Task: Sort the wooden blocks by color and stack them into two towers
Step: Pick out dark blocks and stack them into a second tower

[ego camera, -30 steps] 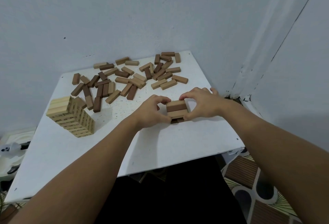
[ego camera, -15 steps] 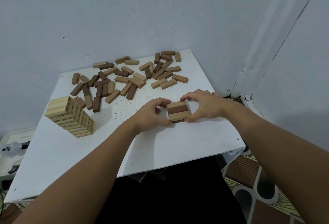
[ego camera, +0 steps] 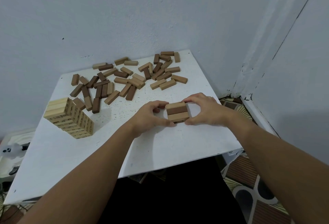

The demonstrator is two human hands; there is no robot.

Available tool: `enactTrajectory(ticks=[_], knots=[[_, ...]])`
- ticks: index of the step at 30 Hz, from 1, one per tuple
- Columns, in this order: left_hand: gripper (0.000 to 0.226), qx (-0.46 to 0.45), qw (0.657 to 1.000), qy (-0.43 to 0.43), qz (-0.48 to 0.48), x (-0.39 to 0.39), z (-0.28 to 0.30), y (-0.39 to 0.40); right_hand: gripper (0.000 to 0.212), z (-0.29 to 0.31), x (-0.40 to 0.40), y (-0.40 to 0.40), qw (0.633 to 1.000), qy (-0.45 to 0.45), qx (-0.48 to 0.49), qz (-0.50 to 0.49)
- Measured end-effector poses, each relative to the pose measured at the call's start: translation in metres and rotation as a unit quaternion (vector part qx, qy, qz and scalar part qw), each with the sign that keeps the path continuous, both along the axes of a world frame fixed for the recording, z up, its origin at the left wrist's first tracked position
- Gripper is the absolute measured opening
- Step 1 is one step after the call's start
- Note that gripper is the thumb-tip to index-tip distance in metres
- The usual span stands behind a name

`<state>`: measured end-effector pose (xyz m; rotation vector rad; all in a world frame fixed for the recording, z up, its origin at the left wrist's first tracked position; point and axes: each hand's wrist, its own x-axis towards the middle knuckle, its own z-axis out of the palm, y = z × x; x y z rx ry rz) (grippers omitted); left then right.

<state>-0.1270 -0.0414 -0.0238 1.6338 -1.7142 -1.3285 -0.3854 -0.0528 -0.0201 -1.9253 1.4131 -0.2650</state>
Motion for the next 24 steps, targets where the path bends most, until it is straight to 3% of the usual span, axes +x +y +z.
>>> enactTrajectory(ticks=[10,24], knots=[[0.079,0.004,1.0,-0.006,-0.002,0.0001,-0.0033,-0.0031,0.071,-0.0026,-0.002,0.0004,0.999,-0.041,0.014,-0.008],[0.07,-0.026,0.999,-0.017,-0.006,-0.0015,-0.0072,-0.0012,0.073,0.0009,0.0002,-0.0017,0.999,-0.021,0.024,-0.006]])
